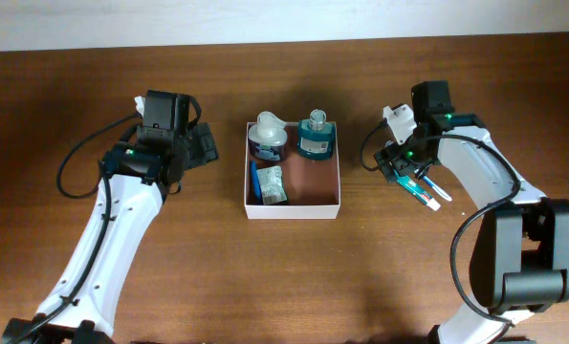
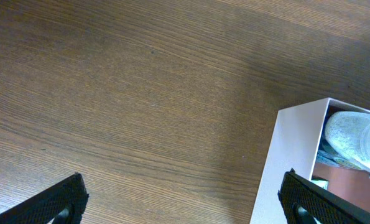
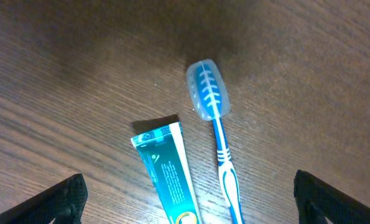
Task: Pack container
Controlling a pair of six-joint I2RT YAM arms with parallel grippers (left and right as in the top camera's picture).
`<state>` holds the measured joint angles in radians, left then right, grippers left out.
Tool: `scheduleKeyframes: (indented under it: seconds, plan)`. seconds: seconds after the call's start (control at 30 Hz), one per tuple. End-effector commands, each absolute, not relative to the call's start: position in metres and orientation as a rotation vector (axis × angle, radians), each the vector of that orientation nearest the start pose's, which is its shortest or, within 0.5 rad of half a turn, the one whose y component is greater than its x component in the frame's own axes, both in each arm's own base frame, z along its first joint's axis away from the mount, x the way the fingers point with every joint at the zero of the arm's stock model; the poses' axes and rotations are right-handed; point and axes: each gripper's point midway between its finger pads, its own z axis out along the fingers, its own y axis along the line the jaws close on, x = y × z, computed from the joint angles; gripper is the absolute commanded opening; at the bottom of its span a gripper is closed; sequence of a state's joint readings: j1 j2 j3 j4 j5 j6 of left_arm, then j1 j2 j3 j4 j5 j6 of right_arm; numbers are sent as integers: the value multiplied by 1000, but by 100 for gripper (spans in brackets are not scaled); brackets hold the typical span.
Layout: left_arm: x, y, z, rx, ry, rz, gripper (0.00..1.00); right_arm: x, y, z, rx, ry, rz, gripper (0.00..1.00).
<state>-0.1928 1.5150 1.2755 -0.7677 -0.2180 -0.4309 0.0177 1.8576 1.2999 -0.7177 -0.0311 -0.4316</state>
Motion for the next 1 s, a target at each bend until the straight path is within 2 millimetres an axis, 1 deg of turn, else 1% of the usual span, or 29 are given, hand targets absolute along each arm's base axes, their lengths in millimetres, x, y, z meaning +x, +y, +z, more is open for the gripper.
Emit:
scheduleKeyframes:
  seconds: [0.0,0.07,0.1,0.13,0.17,0.2,0.23,0.27,0.3,0.33,0.4,0.47,0.5,0.6,0.7,0.73,0.8,0.87,0.9,0.97]
  plan:
    - [387,-33,171,-394,2513,57,99,408,-1,41,-641,2778,-22,94]
    - [387,-33,171,-394,2513,57,99,412,-13,36,-571,2782,-10,84]
    - [387,-33,171,-394,2513,57,99,412,-15,35,-556,2784,17,75]
    - [387,-33,171,-394,2513,57,99,412,-17,33,-539,2783,50,59]
    - [387,-33,171,-394,2513,57,99,413,-16,32,-525,2772,107,59]
    - [387,-33,171,-394,2513,57,99,414,-14,32,-524,2764,131,59]
    - [387,-33,171,-394,2513,57,99,415,-13,31,-520,2760,148,57]
    - [387,-33,171,-394,2513,57,99,416,-13,30,-520,2759,149,53]
    - [387,-33,171,-394,2513,57,99,416,-13,28,-520,2760,150,47]
    - [387,-33,171,-394,2513,57,99,416,-13,27,-520,2761,150,45]
    - [387,-33,171,-394,2513,57,99,416,-13,22,-521,2769,154,44]
    - [387,-33,171,-394,2513,57,99,414,-13,11,-537,2791,163,49]
    - [387,-33,171,-394,2513,57,99,413,-14,7,-537,2799,162,49]
    - [387,-33,171,-394,2513,57,99,413,-14,-5,-537,2818,172,48]
    - [387,-33,171,-394,2513,57,99,412,-14,-9,-537,2826,170,27]
    - [387,-33,171,-394,2513,57,99,412,-14,-9,-537,2826,170,24]
    - [387,-33,171,-394,2513,57,99,414,-14,-6,-528,2821,168,4]
    - [387,-33,171,-394,2513,57,99,416,-14,-2,-458,2826,174,4]
    - [387,-33,171,-394,2513,57,99,418,-15,4,-423,2824,175,4]
    - [387,-33,171,-395,2513,57,99,425,-15,24,-420,2812,170,4]
